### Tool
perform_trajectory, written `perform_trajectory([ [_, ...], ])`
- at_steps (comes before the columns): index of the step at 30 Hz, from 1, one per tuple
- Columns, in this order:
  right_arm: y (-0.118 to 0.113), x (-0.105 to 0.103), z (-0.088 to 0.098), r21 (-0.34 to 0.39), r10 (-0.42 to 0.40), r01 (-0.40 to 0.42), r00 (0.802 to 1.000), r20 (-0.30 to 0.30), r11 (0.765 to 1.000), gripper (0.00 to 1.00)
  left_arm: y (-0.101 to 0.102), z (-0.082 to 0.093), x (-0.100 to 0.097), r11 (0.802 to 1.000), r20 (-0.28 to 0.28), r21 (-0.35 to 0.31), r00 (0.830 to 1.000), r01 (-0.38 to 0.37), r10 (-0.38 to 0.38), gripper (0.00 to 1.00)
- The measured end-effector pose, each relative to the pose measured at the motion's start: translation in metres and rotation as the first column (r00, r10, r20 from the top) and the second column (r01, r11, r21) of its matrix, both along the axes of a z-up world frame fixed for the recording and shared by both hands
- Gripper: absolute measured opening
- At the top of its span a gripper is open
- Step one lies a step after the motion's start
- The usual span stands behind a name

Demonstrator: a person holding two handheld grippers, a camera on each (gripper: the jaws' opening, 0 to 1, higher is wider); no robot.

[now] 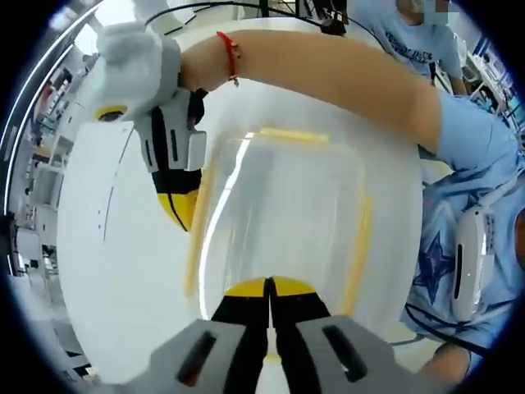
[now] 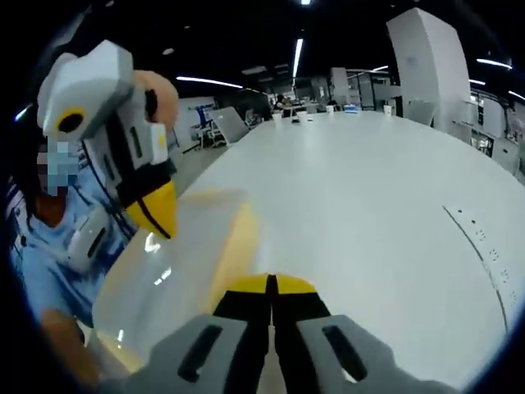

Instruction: Snap each plastic latch of the storage box into its locked position after aligning the lid with the box until every specified latch is closed and the lid sits flush.

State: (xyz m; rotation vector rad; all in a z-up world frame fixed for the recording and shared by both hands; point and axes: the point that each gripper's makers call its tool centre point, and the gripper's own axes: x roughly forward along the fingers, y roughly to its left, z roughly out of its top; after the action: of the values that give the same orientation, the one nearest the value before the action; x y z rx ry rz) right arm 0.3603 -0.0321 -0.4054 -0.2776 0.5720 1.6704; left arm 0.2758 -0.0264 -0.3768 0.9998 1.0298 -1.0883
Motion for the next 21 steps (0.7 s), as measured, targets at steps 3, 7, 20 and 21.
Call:
perform_trajectory([
  [3, 0.001, 0.001, -0.001, 0.012, -0.003, 0.004, 1.0, -0.016, 1.0, 0.0, 0.0, -0.001, -0.002, 1.0, -0.008, -0.004, 1.0, 0.004, -0.004, 0.0],
  [7, 0.003, -0.001, 0.0, 0.042, 0.0, 0.001, 1.0, -0.03, 0.999, 0.0, 0.002, -0.001, -0.003, 1.0, -0.02, -0.025, 1.0, 0.014, -0.015, 0.0],
  [20, 0.011, -0.008, 0.001, 0.134, 0.03, -0.017, 0.995, -0.095, 0.991, 0.0, 0.005, -0.001, -0.006, 0.996, -0.02, -0.073, 0.999, 0.043, -0.045, 0.0],
  [21, 0.012, -0.009, 0.001, 0.139, 0.03, -0.016, 0.994, -0.102, 0.99, 0.0, 0.005, 0.0, -0.004, 0.997, -0.017, -0.067, 0.999, 0.046, -0.047, 0.0],
])
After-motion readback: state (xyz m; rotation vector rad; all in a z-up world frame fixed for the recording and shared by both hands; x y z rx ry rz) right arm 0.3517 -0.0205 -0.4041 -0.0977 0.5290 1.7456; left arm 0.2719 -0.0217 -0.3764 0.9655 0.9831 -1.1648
